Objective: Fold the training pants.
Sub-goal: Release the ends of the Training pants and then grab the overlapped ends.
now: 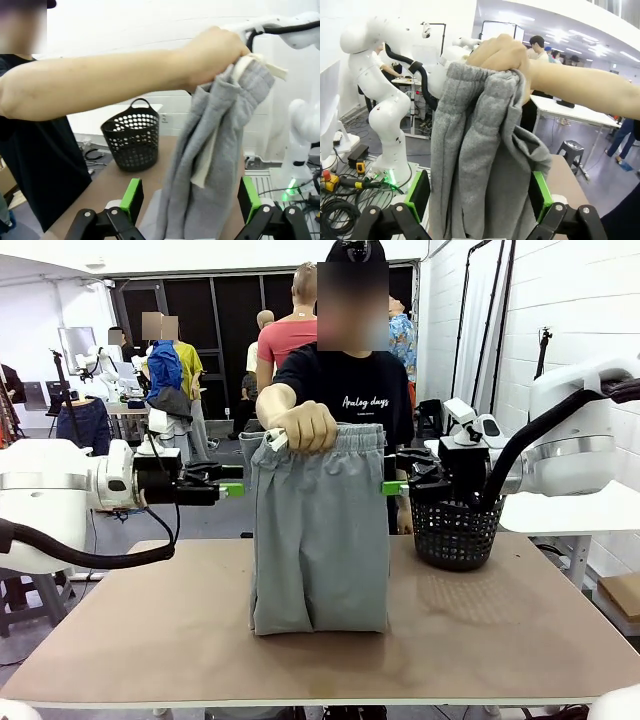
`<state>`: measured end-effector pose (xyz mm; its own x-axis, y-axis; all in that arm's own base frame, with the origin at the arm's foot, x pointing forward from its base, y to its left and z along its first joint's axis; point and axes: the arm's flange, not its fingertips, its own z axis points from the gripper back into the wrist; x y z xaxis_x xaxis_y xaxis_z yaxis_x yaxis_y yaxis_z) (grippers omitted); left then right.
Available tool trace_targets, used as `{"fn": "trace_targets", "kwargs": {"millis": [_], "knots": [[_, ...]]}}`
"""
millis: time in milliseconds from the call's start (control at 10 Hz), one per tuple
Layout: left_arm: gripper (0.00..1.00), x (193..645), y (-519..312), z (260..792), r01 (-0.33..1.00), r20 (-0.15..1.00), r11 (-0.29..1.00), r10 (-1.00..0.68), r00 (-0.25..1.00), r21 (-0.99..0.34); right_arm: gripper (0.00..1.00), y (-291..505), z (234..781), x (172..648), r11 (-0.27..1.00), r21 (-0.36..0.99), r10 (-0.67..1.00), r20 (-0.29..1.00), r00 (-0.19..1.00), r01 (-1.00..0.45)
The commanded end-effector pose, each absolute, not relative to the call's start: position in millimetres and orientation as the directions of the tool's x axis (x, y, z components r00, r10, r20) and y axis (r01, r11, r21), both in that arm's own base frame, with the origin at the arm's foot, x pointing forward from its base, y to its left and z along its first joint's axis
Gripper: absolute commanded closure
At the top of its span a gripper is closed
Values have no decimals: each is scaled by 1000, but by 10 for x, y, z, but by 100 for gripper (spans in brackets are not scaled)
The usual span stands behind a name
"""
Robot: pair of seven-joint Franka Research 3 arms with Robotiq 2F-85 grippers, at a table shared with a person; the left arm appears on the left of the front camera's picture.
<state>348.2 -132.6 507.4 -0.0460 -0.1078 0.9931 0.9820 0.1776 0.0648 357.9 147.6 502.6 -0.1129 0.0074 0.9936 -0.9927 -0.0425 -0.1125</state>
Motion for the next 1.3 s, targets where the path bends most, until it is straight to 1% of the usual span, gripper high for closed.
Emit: {"fn": "trace_targets", "kwargs": {"millis": [0,200,500,700,900,1200], "knots": [[0,2516,-1111,4496,991,991,109,-117,-71,84,0,1510,5016,3524,2,-89,-10,996,-89,-996],[0,2547,-1131,4496,990,990,103,-109,-86,97,0,1576,5000,3548,-12,-76,-3,997,-76,-997],[0,2590,-1209,4501,980,987,143,-112,-119,135,0,1598,5004,3496,-40,-36,11,999,-36,-999],[0,2624,-1291,4544,978,984,136,-108,-143,157,0,1577,5021,3452,-64,-11,24,1000,-13,-998],[0,2654,-1364,4581,979,982,122,-109,-153,166,0,1559,5021,3409,-80,-3,36,999,-6,-997],[0,2674,-1423,4628,975,981,145,-118,-153,169,0,1589,4935,3358,-78,0,56,998,-4,-997]]}}
